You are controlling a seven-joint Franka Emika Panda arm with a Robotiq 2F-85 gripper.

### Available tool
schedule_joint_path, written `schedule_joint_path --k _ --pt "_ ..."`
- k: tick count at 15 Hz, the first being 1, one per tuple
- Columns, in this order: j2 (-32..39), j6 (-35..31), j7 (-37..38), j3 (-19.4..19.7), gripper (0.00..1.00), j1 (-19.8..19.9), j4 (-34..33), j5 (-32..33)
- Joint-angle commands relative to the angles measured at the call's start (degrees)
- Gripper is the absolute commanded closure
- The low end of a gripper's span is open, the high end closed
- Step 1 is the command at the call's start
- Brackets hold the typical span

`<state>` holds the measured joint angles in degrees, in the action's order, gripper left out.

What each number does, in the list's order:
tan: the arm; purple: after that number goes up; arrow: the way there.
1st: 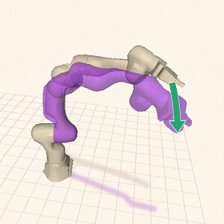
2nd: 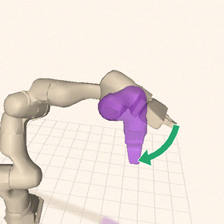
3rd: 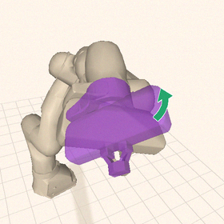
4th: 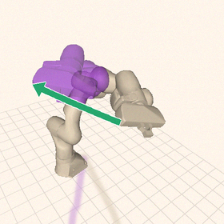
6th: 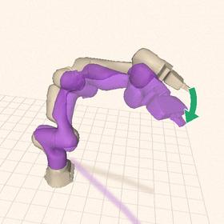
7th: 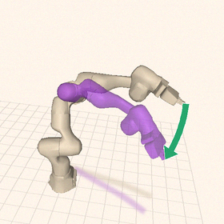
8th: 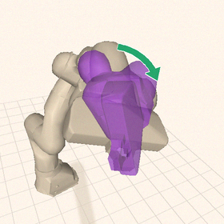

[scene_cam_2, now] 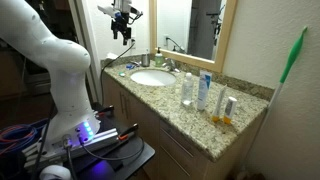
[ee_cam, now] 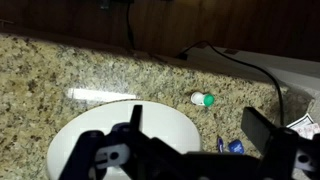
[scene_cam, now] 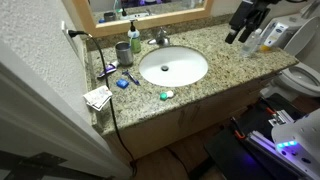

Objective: Move the clear bottle to the left side of the sink

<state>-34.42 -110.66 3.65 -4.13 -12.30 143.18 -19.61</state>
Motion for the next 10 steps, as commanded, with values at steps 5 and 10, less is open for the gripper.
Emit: schedule_joint_path --k 5,10 --pt "-0.02 0.33 -0.46 -0.88 0.0 1.09 -0.15 -0.5" --pt "2.67 -2.91 6.15 -2.71 0.0 4.86 -0.04 3.43"
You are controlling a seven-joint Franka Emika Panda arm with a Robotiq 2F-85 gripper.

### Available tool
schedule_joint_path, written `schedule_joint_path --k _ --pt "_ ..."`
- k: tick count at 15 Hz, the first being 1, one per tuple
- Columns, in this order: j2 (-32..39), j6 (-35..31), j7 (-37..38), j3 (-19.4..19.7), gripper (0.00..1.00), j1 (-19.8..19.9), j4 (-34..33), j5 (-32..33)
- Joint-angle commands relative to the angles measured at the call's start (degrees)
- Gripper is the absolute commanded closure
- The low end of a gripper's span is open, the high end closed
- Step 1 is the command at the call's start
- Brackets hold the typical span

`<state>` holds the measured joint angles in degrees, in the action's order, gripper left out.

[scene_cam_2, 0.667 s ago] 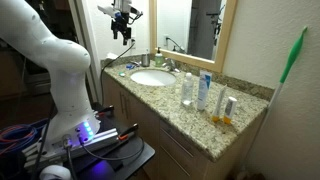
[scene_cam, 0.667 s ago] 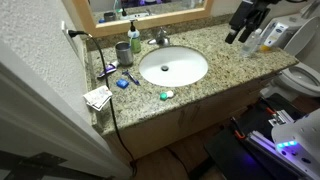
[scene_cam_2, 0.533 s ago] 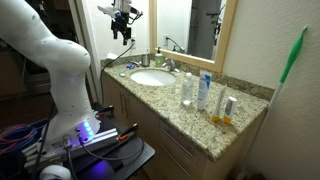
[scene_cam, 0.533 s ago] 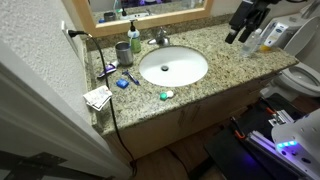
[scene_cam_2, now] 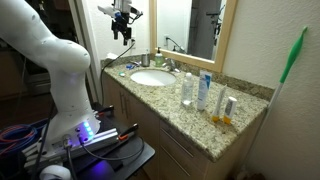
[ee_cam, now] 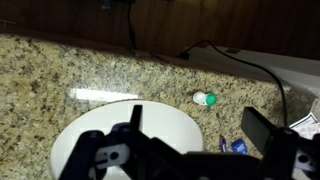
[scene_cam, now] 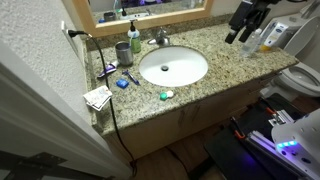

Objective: Move the clear bottle to the left side of the sink

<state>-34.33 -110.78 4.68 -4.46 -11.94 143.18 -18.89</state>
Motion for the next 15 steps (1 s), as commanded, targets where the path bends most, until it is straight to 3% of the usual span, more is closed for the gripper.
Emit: schedule_joint_path --k 1,7,9,10,12,14,15 --pt "2.68 -2.88 6.83 -1.85 0.0 5.75 0.07 3.77" --pt "-3.65 1.36 17.6 1.19 0.0 15.64 -0.46 11.28" --pt "-6.69 3.34 21.36 1.76 0.0 17.82 -1.0 11.08" --pt "-3.31 0.86 18.05 1.51 0.0 16.32 -0.88 10.36" --pt "-6.08 2.19 19.68 1.71 0.0 17.73 -1.03 10.3" --pt "-1.96 -0.63 26.53 0.35 0.0 21.4 -1.29 11.84" --pt "-1.03 -1.55 27.52 1.56 0.0 22.25 -1.5 11.63"
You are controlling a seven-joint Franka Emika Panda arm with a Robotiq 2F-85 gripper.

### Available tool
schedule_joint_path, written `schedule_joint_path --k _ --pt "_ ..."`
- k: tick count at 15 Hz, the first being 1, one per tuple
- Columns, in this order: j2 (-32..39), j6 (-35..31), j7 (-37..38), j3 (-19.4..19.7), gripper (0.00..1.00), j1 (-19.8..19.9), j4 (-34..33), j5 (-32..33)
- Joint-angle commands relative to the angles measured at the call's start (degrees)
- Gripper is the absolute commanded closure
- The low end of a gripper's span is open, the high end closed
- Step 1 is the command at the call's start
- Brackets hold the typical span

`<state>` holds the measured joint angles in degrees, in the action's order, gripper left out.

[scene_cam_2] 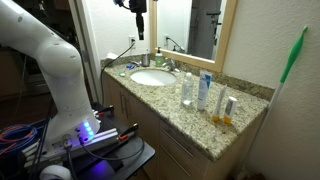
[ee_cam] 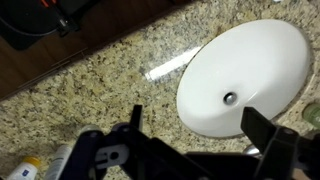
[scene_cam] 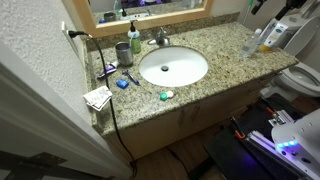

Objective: Move the clear bottle to the left side of the sink

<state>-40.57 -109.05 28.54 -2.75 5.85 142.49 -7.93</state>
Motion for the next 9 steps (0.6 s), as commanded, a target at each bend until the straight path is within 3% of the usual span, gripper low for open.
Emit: schedule_joint_path --k 1,6,7,9 --pt "5.53 -3.27 4.2 1.77 0.0 5.84 -1.15 0.61" --pt "7.22 -4.6 9.12 7.16 0.0 13.71 -0.38 2.01" --pt "5.72 -3.37 6.18 7.07 0.0 11.61 -0.41 1.12" --pt "6.33 -3.47 7.3 7.96 0.0 13.16 -0.4 1.33"
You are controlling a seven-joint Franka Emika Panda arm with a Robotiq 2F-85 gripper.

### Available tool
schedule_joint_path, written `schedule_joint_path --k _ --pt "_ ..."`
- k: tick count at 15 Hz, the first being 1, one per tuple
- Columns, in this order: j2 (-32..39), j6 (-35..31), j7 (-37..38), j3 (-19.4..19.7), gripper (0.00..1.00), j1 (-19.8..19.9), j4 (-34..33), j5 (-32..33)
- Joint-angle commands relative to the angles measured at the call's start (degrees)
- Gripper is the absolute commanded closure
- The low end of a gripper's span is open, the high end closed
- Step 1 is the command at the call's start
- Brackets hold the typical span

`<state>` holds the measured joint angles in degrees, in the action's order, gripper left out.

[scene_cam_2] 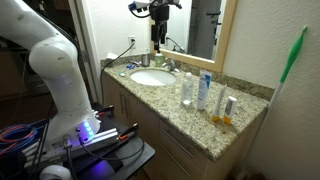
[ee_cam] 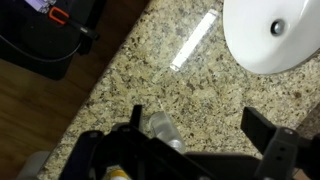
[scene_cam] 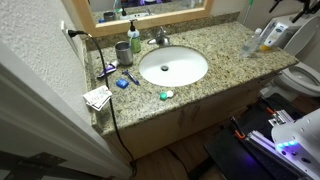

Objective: Move the clear bottle to the left side of the sink

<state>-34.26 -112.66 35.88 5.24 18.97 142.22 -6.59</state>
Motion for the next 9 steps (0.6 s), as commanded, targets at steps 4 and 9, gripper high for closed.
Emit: schedule_joint_path --k 4,9 --pt "6.9 -6.55 8.47 -0.6 0.0 2.42 -0.17 1.08" --pt "14.75 -17.29 20.48 1.19 0.0 5.84 -0.37 6.23"
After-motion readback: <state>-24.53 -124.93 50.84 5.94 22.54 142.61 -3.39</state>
